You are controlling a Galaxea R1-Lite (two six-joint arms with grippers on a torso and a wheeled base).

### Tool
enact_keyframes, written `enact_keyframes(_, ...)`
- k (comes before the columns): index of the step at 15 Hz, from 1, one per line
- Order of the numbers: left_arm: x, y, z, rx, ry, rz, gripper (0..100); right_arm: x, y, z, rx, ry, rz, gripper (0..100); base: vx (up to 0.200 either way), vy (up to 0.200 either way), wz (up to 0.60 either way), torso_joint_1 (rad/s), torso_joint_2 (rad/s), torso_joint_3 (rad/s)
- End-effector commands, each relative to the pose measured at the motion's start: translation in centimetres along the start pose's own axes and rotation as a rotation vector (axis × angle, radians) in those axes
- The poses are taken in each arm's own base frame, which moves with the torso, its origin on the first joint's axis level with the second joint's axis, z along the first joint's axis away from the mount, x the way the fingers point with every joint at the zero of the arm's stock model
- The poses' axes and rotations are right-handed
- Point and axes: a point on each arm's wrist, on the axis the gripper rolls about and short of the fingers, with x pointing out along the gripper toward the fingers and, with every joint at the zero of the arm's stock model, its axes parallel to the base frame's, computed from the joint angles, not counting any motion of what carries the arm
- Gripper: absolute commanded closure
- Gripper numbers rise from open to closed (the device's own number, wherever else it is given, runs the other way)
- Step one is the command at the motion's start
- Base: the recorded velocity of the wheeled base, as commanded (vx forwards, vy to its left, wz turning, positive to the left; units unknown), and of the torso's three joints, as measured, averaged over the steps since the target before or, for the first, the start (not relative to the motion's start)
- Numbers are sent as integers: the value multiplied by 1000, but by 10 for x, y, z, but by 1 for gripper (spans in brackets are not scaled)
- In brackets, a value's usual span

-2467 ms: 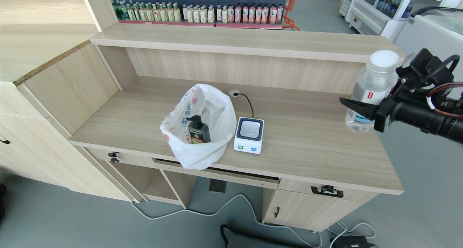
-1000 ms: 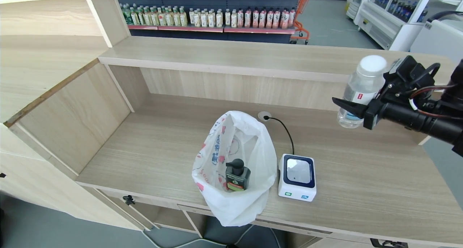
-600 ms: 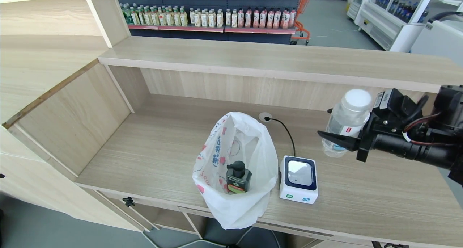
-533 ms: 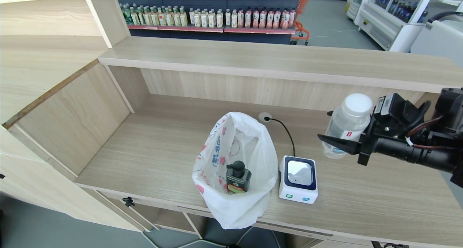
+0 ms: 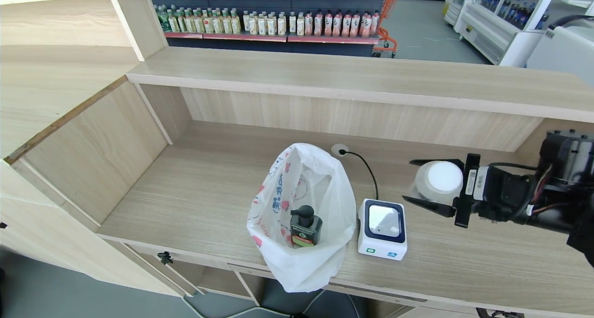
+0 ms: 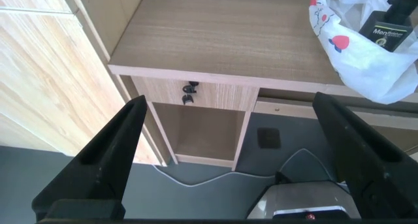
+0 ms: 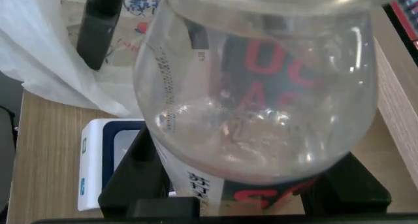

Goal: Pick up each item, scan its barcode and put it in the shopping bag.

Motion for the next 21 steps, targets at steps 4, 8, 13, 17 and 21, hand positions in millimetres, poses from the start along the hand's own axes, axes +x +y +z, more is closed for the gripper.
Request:
enact_keyframes(4,0,0,0,0,0,1,0,14,15,-23,-83,-36,86,100,0,0,0,0,0,0)
enact_keyframes(8,0,0,0,0,0,-1,0,25,8,-35,-128,-52,88,100,0,0,0,0,0,0)
enact_keyframes(13,0,0,0,0,0,1,0,40,15,-44,-131,-80,126,100,0,0,0,0,0,0)
enact_keyframes(17,0,0,0,0,0,1,0,43,18,-48,-125,-77,137,100,0,0,0,0,0,0)
enact_keyframes(21,0,0,0,0,0,1,0,58,19,-46,-136,-121,155,100,0,0,0,0,0,0)
